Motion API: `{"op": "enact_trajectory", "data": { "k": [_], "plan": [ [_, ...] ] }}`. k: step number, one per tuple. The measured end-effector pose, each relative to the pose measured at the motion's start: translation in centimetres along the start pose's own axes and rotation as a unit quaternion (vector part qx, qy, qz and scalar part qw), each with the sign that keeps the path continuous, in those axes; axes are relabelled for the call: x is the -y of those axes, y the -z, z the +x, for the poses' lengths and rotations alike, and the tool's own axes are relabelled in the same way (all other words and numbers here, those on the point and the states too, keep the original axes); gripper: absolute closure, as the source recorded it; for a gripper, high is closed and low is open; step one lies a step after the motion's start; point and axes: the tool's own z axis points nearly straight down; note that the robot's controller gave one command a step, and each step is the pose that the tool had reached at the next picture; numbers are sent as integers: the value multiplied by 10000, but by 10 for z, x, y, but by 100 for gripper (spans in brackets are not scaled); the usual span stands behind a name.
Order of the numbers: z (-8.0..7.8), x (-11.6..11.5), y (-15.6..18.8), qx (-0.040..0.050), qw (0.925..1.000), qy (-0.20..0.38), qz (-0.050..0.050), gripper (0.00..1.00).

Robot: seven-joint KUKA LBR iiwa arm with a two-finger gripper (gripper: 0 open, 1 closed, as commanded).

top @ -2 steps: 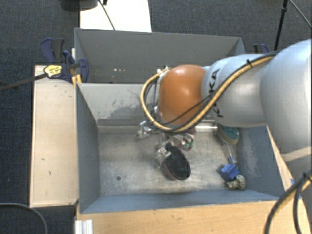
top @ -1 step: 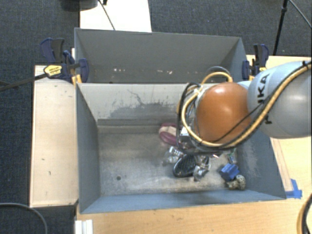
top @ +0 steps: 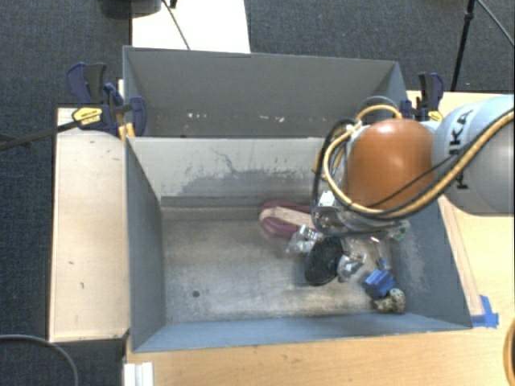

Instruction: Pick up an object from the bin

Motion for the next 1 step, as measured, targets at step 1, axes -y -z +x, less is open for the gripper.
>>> {"op": "enact_trajectory", "data": {
  "k": [1],
  "plan": [
    [20,-12,-28,27,9842,1769,10,0]
  ]
}}
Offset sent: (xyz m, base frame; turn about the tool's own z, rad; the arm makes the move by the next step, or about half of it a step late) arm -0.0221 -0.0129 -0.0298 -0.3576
